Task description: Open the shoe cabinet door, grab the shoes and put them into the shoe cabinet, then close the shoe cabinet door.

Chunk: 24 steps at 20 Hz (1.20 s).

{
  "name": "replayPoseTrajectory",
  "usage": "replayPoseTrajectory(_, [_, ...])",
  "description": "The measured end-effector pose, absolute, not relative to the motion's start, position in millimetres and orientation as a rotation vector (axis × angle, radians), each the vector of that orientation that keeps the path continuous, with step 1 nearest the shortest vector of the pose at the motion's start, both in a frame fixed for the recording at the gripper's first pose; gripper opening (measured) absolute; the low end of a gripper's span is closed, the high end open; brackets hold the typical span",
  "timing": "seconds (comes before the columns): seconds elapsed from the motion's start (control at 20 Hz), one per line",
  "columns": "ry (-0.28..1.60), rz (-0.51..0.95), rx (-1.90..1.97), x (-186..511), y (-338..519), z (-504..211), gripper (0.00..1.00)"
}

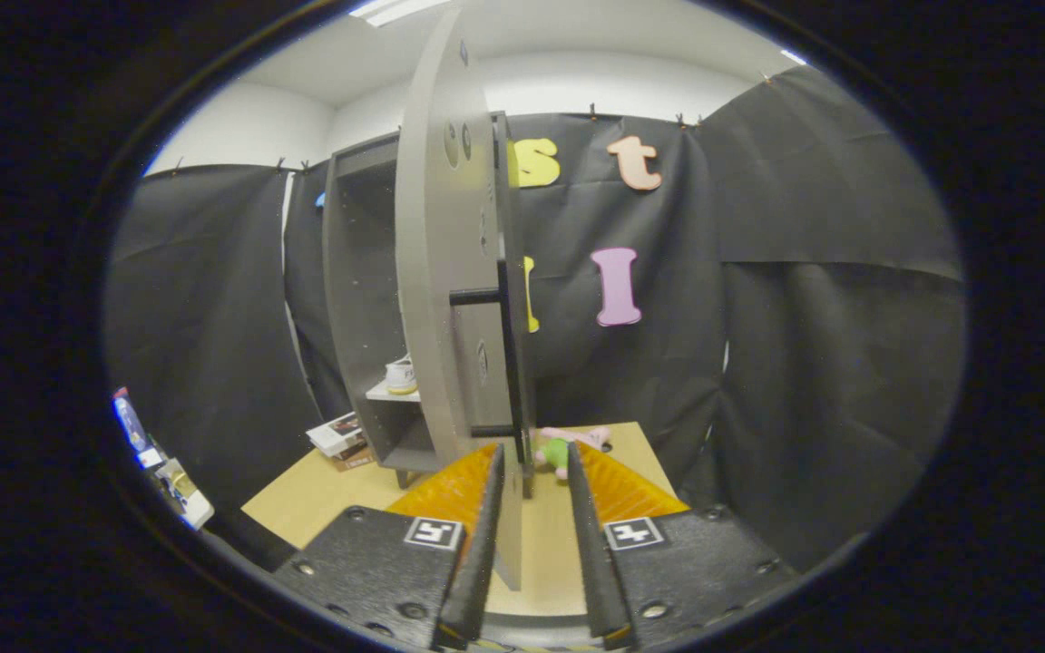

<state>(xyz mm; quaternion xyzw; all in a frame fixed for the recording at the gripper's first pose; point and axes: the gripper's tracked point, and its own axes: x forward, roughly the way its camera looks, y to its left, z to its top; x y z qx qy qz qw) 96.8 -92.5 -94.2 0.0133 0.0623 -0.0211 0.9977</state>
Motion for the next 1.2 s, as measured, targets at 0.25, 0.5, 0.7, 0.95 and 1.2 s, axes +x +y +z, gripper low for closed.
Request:
replayPoseTrajectory(0.25, [0.104,-0.148,-0.009,41,-64,-116,0.9])
replayPoseTrajectory(0.5, [0.167,-0.104,-0.038,31,17,-176,1.0])
replayPoseTrajectory(0.7, [0.237,-0.004,-0.023,52,79,-232,1.0])
replayPoseTrajectory(0.95, [0.34,0.105,-0.009,93,141,-310,1.0])
replayPoseTrajectory(1.2, [0.452,0.16,-0.03,135,180,-398,1.0])
